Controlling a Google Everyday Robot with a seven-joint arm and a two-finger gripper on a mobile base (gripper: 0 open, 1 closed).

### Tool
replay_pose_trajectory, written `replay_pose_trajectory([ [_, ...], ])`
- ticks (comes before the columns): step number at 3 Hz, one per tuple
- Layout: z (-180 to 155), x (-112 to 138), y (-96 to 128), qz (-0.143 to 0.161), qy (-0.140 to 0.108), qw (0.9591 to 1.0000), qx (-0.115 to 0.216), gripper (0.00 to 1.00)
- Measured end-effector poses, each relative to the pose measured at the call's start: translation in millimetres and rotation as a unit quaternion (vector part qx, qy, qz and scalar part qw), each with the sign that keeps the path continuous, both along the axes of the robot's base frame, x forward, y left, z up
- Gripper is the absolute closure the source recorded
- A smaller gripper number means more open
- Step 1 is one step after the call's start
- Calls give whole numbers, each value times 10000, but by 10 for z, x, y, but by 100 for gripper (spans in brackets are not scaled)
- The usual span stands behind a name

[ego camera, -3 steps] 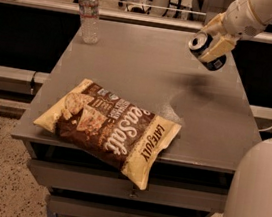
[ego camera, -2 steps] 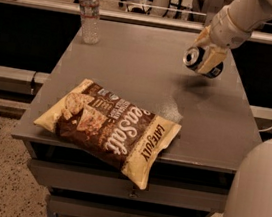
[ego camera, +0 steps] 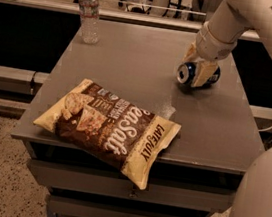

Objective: Knock pepsi can over

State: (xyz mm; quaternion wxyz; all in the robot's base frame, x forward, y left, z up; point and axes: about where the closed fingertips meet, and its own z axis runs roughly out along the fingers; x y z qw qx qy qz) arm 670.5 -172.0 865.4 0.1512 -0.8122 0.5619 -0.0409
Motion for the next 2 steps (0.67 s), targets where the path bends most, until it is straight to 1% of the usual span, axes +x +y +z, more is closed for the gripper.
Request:
replay_pose_trajectory([
  [1, -165, -143, 65, 452, 152, 9983, -335, 19],
  [2, -230, -228, 84, 709, 241, 9960, -495, 0],
])
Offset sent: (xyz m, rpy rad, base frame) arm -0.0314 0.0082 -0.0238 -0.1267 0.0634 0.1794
